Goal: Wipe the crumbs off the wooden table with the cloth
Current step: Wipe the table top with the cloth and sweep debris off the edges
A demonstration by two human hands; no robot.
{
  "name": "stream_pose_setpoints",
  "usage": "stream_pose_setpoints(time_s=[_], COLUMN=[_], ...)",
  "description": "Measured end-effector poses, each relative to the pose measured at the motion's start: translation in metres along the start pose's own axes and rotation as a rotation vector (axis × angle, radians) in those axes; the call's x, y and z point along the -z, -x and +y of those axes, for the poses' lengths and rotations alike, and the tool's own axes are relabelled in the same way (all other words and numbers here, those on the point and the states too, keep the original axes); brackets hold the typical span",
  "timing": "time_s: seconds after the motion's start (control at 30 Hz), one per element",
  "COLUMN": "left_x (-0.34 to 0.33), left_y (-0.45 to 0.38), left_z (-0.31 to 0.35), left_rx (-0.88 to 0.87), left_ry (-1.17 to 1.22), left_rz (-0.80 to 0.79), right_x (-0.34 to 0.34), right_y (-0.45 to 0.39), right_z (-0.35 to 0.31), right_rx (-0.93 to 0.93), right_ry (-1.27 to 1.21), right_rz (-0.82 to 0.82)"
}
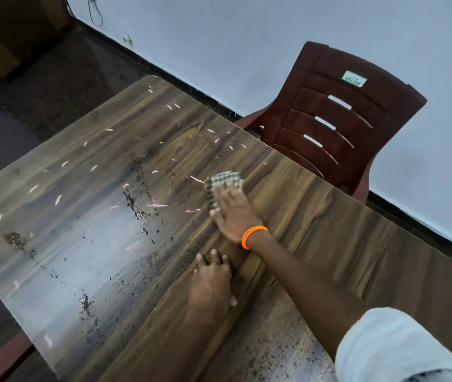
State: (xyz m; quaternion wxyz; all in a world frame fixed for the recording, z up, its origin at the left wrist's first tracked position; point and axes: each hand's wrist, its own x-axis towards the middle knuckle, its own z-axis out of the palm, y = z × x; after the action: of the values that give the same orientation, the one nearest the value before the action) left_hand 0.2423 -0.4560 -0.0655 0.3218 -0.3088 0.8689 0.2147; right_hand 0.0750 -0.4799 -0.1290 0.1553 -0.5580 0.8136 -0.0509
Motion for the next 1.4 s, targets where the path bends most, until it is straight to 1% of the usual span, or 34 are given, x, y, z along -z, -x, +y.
stream_pose_setpoints(time_s=[0.07,0.1,0.13,0.17,0.2,0.27,0.3,0.33,0.37,0.43,0.47,0.5,0.57,0.63,0.67,0.7,0.73,0.77,0.8,0.83,0.9,0.97,1.0,1.1,1.17,1.2,1.27,1.3,1.4], left_x=[0.000,-0.001,-0.002,-0.003,-0.004,-0.005,-0.005,-0.004,-0.003,-0.001,-0.001,-0.001,-0.001,0.000,0.000,-0.002,-0.004,-0.007,-0.008,-0.010,-0.013,-0.014,-0.015,-0.015,-0.014,-0.013,-0.011,-0.010,-0.007], left_y=[0.000,0.001,0.002,0.002,0.003,0.004,0.005,0.005,0.005,0.005,0.005,0.005,0.006,0.006,0.006,0.006,0.006,0.005,0.005,0.004,0.005,0.006,0.006,0.005,0.004,0.004,0.005,0.005,0.004], left_z=[-0.001,-0.001,-0.003,-0.003,-0.004,-0.004,-0.005,-0.006,-0.006,-0.006,-0.006,-0.005,-0.004,-0.004,-0.004,-0.005,-0.007,-0.009,-0.010,-0.011,-0.011,-0.009,-0.008,-0.005,-0.003,-0.002,-0.001,0.000,0.003], left_rx=[-0.004,-0.006,-0.009,-0.014,-0.021,-0.038,-0.042,-0.044,-0.042,-0.036,-0.033,-0.029,-0.019,0.001,0.013,0.017,0.010,-0.005,-0.017,-0.025,-0.028,-0.023,-0.019,-0.019,-0.012,-0.007,0.004,0.007,0.011], left_ry=[-0.001,0.008,0.022,0.037,0.051,0.069,0.071,0.071,0.070,0.073,0.074,0.070,0.063,0.093,0.105,0.106,0.102,0.094,0.092,0.093,0.105,0.102,0.099,0.057,0.041,0.035,0.019,0.012,-0.007], left_rz=[0.000,0.002,0.008,0.017,0.030,0.038,0.035,0.032,0.030,0.032,0.033,0.033,0.032,0.029,0.031,0.037,0.047,0.060,0.076,0.086,0.093,0.111,0.118,0.105,0.088,0.085,0.078,0.069,0.046], right_x=[-0.007,-0.003,0.002,0.007,0.012,0.027,0.034,0.039,0.041,0.036,0.029,0.021,0.002,-0.015,-0.019,-0.018,-0.013,-0.007,0.000,0.008,0.024,0.037,0.041,0.051,0.054,0.054,0.048,0.042,0.021], right_y=[0.008,0.009,0.008,0.007,0.003,-0.006,-0.012,-0.017,-0.024,-0.033,-0.033,-0.030,-0.016,0.004,0.011,0.013,0.010,0.005,-0.001,-0.008,-0.022,-0.038,-0.048,-0.082,-0.100,-0.106,-0.107,-0.103,-0.074], right_z=[-0.008,-0.001,0.010,0.024,0.040,0.078,0.091,0.098,0.098,0.078,0.062,0.044,0.006,-0.024,-0.029,-0.026,-0.017,-0.005,0.010,0.028,0.068,0.097,0.105,0.103,0.090,0.081,0.058,0.046,0.021], right_rx=[0.269,0.343,0.357,0.299,0.172,-0.185,-0.343,-0.459,-0.531,-0.564,-0.514,-0.409,-0.072,0.311,0.444,0.527,0.558,0.535,0.465,0.349,0.029,-0.253,-0.342,-0.480,-0.496,-0.462,-0.297,-0.174,0.272], right_ry=[0.048,0.056,0.065,0.065,0.046,-0.012,-0.039,-0.074,-0.108,-0.112,-0.067,-0.012,0.038,0.033,0.040,0.042,0.042,0.047,0.046,0.033,-0.020,-0.076,-0.098,-0.169,-0.184,-0.161,-0.081,-0.054,-0.020], right_rz=[-0.078,-0.094,-0.076,-0.037,0.017,0.099,0.108,0.106,0.102,0.100,0.094,0.087,0.046,-0.078,-0.134,-0.168,-0.168,-0.139,-0.089,-0.019,0.112,0.168,0.170,0.149,0.119,0.104,0.064,0.034,-0.090])
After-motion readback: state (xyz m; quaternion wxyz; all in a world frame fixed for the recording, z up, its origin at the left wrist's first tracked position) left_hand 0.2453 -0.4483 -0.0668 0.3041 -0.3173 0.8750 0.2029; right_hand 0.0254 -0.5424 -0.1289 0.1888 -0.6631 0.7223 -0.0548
